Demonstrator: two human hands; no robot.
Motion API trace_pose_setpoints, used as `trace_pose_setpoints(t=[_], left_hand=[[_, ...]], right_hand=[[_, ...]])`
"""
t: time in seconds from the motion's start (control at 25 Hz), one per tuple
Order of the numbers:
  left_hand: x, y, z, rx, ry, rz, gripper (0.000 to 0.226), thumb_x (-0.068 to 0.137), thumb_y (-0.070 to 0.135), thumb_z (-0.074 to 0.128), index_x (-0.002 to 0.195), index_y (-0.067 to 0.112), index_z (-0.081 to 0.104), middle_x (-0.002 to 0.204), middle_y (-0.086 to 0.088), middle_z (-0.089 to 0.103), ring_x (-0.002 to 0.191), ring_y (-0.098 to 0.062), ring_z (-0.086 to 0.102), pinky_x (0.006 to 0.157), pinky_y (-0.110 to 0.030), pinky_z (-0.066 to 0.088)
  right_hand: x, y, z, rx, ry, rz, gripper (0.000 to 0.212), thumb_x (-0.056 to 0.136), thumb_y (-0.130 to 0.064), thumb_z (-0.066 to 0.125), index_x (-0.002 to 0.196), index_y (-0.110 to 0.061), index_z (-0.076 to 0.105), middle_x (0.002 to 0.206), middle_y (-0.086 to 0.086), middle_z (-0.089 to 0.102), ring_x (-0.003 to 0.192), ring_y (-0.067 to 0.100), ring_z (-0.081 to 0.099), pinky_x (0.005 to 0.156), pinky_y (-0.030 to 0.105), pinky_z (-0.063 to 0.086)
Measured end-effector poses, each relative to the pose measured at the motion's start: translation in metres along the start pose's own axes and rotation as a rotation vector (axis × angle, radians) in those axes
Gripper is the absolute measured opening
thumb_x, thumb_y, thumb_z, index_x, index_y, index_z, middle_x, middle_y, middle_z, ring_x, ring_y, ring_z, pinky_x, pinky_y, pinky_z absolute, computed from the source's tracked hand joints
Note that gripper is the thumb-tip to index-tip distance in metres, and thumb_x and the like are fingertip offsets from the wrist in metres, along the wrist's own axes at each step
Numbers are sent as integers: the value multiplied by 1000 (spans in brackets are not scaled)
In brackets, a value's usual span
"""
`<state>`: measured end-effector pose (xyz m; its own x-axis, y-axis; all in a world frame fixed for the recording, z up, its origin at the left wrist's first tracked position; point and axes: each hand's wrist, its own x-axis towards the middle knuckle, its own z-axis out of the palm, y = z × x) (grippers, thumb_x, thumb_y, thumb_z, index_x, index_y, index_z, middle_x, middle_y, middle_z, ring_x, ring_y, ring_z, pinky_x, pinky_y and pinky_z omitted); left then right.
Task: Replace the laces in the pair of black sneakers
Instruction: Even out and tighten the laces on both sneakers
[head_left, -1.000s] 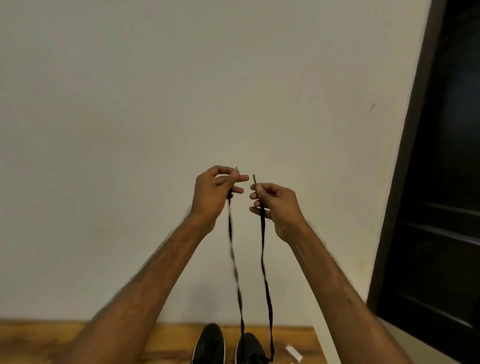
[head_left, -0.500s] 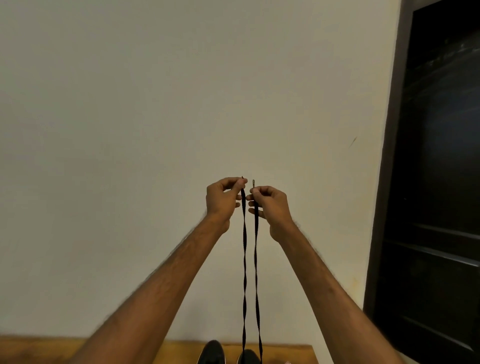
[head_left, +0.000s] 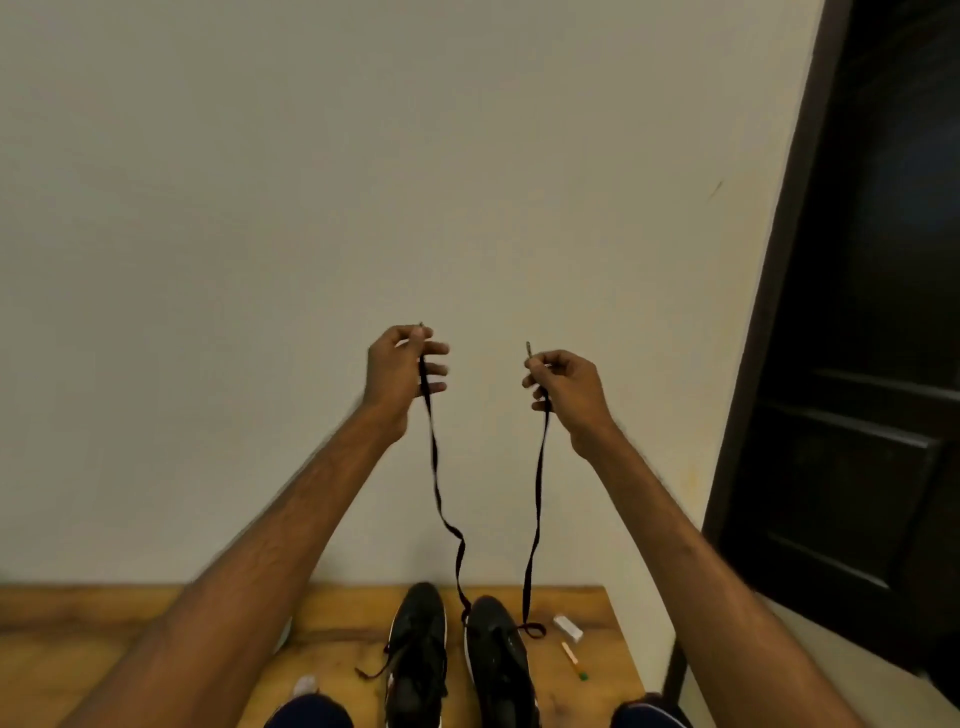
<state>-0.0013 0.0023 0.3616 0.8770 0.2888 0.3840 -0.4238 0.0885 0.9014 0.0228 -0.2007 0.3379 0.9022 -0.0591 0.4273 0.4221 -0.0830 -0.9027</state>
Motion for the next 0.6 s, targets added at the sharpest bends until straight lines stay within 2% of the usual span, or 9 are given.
trace_pose_setpoints(t=[0.08, 0.12, 0.2, 0.32, 0.4, 0.48, 0.56, 0.6], left_hand=[[-2, -50, -20, 98, 63, -39, 17, 104, 22, 47, 99, 14, 62, 75, 0, 60, 53, -10, 47, 44, -21, 39], [-5, -80, -29, 192, 89, -38, 17, 103, 24, 50, 101, 14, 64, 74, 3, 57, 56, -9, 45, 48, -19, 36], [-18, -146, -41, 347, 72, -52, 18, 99, 28, 58, 105, 14, 67, 81, 7, 61, 71, -10, 53, 60, -20, 41], [-51, -252, -45, 639, -146, -163, 11, 97, 32, 60, 101, 23, 65, 97, 9, 67, 93, -13, 63, 80, -27, 49], [-74, -312, -40, 905, -291, -259, 16, 98, 39, 54, 100, 27, 63, 99, 11, 65, 93, -13, 64, 80, -29, 50], [-93, -366, -37, 1093, -394, -316, 23, 98, 44, 51, 101, 25, 63, 101, 9, 63, 91, -14, 65, 80, -32, 53], [-107, -403, -35, 1237, -450, -369, 28, 96, 50, 51, 101, 25, 61, 101, 7, 60, 86, -12, 63, 77, -32, 54], [-110, -417, -33, 1271, -472, -388, 31, 95, 53, 51, 102, 25, 60, 99, 7, 61, 84, -11, 63, 75, -31, 55]], right_hand=[[-9, 60, -19, -81, 52, 85, 15, 96, -18, 62, 98, -4, 68, 75, 4, 69, 55, 4, 55, 51, 19, 44], [-15, 93, -27, -129, 69, 127, 14, 96, -18, 62, 97, -5, 69, 75, 3, 69, 55, 3, 55, 49, 16, 41], [-34, 162, -33, -202, 48, 232, 14, 97, -17, 61, 97, -5, 68, 77, 3, 71, 64, 8, 61, 52, 17, 44], [-71, 263, -24, -261, -82, 388, 15, 99, -15, 58, 97, -2, 65, 86, 3, 74, 77, 20, 67, 62, 22, 52], [-95, 312, -15, -291, -186, 462, 14, 101, -17, 55, 96, -6, 62, 96, 1, 73, 79, 19, 67, 61, 24, 50], [-109, 350, -6, -317, -293, 525, 11, 103, -17, 50, 96, -11, 57, 103, 4, 70, 75, 15, 65, 52, 18, 45], [-112, 377, 2, -360, -384, 519, 11, 103, -17, 47, 95, -16, 54, 96, 4, 65, 70, 11, 61, 51, 17, 43], [-111, 388, 6, -379, -428, 505, 11, 104, -17, 46, 95, -17, 53, 92, 2, 62, 70, 10, 59, 54, 17, 44]])
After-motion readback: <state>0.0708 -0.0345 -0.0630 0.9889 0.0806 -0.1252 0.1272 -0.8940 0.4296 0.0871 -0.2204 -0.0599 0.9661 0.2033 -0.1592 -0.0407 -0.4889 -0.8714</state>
